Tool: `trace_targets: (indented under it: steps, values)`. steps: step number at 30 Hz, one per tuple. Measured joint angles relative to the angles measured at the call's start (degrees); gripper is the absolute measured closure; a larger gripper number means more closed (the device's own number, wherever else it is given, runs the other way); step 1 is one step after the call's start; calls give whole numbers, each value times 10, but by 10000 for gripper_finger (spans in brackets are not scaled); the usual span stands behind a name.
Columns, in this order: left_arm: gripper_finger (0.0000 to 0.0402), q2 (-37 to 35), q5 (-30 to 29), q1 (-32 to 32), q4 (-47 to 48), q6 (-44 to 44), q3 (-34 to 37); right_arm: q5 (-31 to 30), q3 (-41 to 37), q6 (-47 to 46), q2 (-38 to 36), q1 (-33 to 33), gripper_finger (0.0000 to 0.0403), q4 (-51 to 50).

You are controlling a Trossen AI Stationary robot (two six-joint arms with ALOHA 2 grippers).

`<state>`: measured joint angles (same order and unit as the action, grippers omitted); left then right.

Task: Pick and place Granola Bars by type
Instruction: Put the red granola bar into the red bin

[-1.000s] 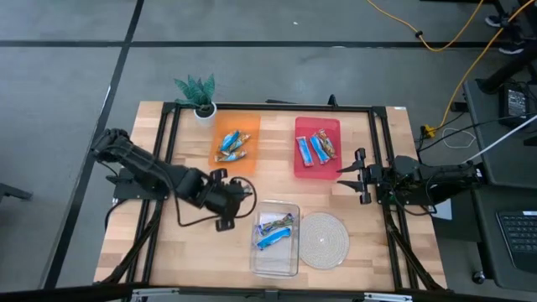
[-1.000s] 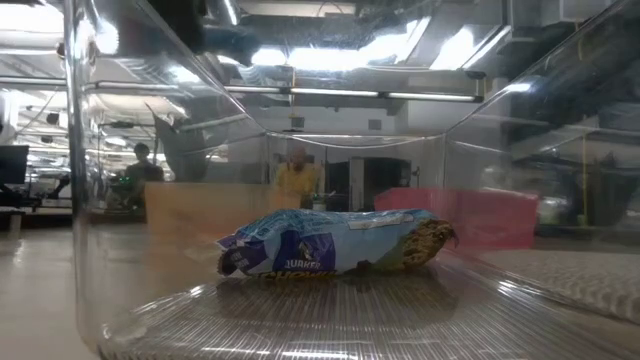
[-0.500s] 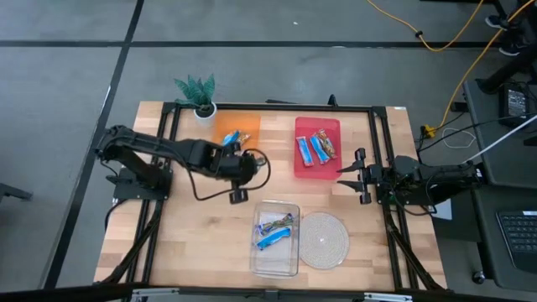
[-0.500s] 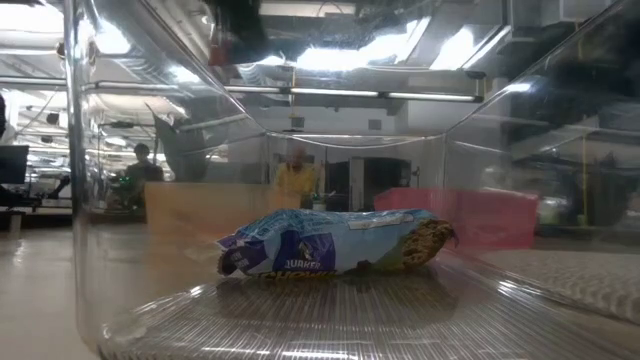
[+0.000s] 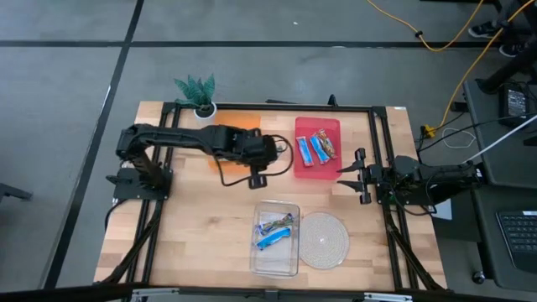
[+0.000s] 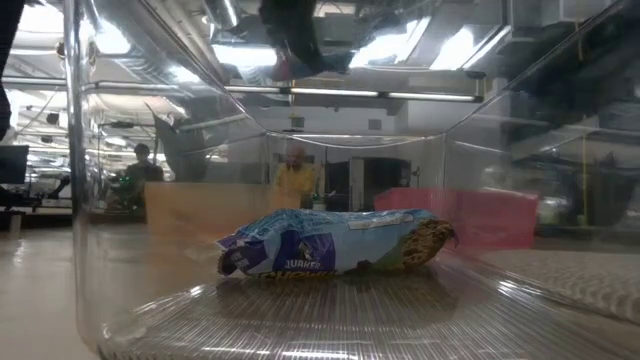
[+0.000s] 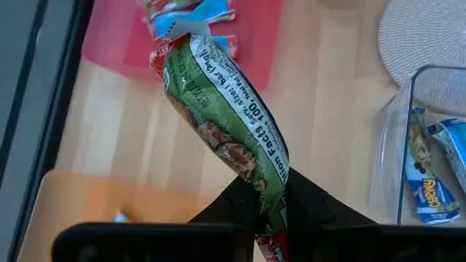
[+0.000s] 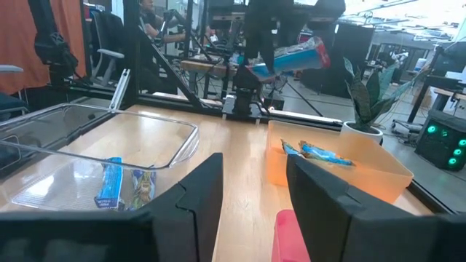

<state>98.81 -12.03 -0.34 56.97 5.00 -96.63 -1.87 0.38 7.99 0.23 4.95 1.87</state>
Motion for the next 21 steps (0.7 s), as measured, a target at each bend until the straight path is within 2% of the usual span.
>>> trace_targets:
  steps: [9, 21]
  values:
    - [367, 96, 20, 11, 0, -75, -123, 0, 0, 0, 0, 0, 247, 0]
    - [368, 210, 95, 62, -5, -122, -310, 0, 0, 0, 0, 0, 247, 0]
